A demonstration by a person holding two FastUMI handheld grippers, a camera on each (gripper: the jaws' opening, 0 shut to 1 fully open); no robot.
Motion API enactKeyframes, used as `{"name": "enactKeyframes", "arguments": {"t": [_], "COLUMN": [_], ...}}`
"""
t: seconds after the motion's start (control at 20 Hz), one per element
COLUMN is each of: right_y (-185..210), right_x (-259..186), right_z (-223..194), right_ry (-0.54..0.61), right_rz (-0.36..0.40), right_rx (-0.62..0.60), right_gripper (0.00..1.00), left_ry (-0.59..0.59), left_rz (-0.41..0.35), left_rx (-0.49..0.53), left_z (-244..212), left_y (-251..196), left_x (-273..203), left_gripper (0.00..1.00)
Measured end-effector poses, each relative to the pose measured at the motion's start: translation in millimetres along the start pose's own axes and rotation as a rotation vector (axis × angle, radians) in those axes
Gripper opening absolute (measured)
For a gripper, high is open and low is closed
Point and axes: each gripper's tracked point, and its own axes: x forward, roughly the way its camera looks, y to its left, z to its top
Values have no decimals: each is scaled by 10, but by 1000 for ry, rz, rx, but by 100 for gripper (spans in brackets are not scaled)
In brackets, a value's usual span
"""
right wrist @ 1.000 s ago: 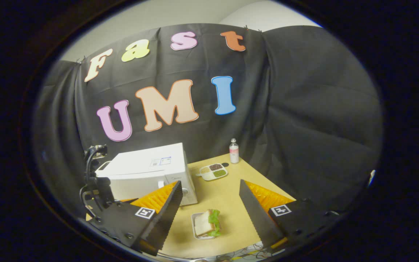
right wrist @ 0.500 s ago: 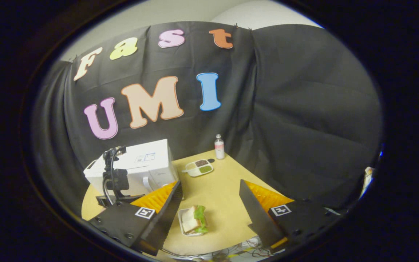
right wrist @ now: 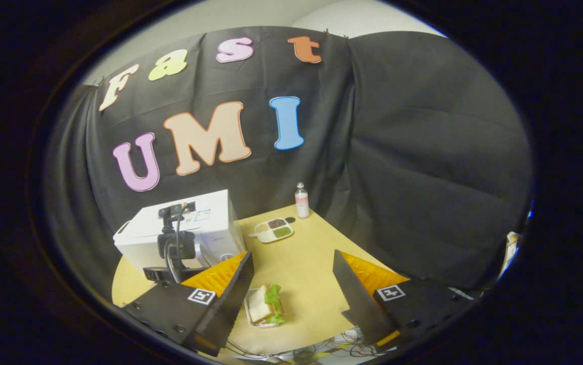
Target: Open the microwave oven with the left hand, put the food in, and close the microwave oven.
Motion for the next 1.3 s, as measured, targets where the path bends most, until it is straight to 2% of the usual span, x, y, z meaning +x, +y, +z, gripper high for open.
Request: {"name": "enactKeyframes", "arguments": {"t": [0.1, 0.2, 0.25, 0.3, 0.35, 0.4, 0.5, 0.7, 0.75, 1.0, 1.3], "right_y": [7, 27, 28, 31, 35, 43, 68, 107, 109, 76, -103], "right_x": [16, 29, 38, 45, 49, 44, 52, 20, -1, -86, -269], "right_z": [-12, -20, -23, -20, -12, -13, -20, -72, -77, -120, -211], "right_ry": [7, 11, 13, 13, 11, 10, 10, 19, 21, 25, 37], "right_rz": [5, 12, 13, 15, 18, 20, 27, 41, 44, 42, 9], "right_rx": [5, 10, 9, 8, 6, 4, 3, 5, 3, -1, 5], "right_gripper": [92, 92, 92, 92, 92, 99, 99, 99, 99, 99, 99], "left_ry": [5, 22, 23, 20, 28, 27, 36, 22, 15, -30, -90], "left_rz": [22, 63, 62, 60, 57, 59, 70, 74, 75, 74, 95], "left_rx": [0, 1, 0, 7, 12, 14, 24, 11, 12, 10, -40], "left_z": [21, 12, 7, 20, 11, 6, -6, 1, 3, 8, 20], "left_y": [30, 109, 97, 99, 95, 87, 87, 95, 88, 92, 92], "left_x": [34, 58, 2, 48, 56, 58, 45, 43, 37, 27, 3], "left_gripper": [53, 46, 33, 34, 30, 30, 20, 16, 12, 8, 4]}}
